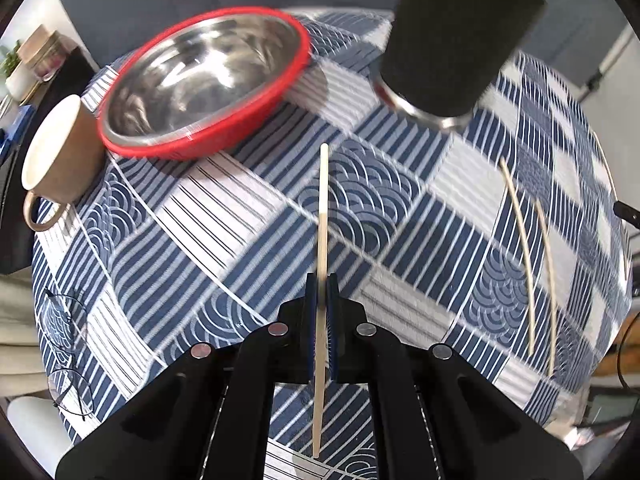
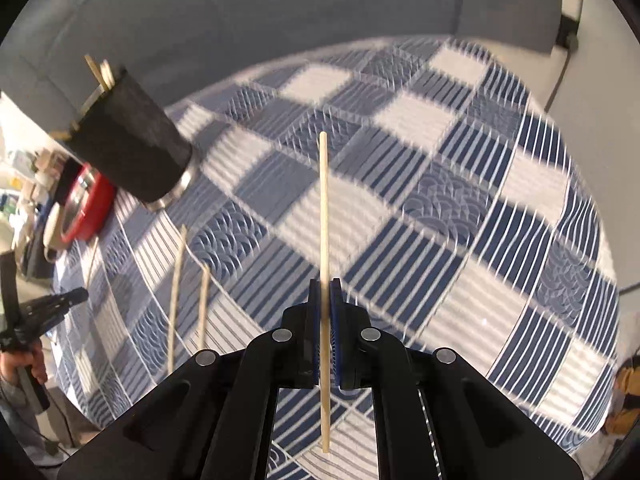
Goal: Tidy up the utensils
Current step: 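Carry both sticks over the black cup and lower them into it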
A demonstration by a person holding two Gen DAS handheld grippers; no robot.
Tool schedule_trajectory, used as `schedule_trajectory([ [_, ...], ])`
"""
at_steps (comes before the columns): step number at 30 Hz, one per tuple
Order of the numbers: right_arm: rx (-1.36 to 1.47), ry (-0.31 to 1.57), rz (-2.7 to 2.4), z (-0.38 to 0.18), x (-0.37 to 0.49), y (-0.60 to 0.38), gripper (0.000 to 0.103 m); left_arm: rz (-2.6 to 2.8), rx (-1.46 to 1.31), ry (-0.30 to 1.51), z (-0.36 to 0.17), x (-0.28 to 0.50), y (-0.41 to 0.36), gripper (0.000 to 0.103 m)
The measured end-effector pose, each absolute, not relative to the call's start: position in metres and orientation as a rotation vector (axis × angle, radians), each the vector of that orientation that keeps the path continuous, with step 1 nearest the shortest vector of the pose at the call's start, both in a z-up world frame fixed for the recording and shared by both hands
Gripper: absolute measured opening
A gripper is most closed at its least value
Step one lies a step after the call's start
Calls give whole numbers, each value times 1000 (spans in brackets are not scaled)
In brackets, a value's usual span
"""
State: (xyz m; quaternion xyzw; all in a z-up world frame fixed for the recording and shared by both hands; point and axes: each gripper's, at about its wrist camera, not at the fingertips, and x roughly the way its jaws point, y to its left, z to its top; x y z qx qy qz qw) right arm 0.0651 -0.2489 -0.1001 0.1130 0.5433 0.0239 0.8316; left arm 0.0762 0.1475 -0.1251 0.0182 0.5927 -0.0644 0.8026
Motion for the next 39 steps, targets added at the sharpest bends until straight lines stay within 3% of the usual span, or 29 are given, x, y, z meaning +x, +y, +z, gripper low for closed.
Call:
schedule_trajectory([
  [21, 175, 802, 201, 27, 145, -205, 4, -111, -19, 965, 29, 168, 138, 5],
  [39, 181, 614, 403, 55, 209, -122, 4, -264, -61, 808, 62, 232, 78, 5],
])
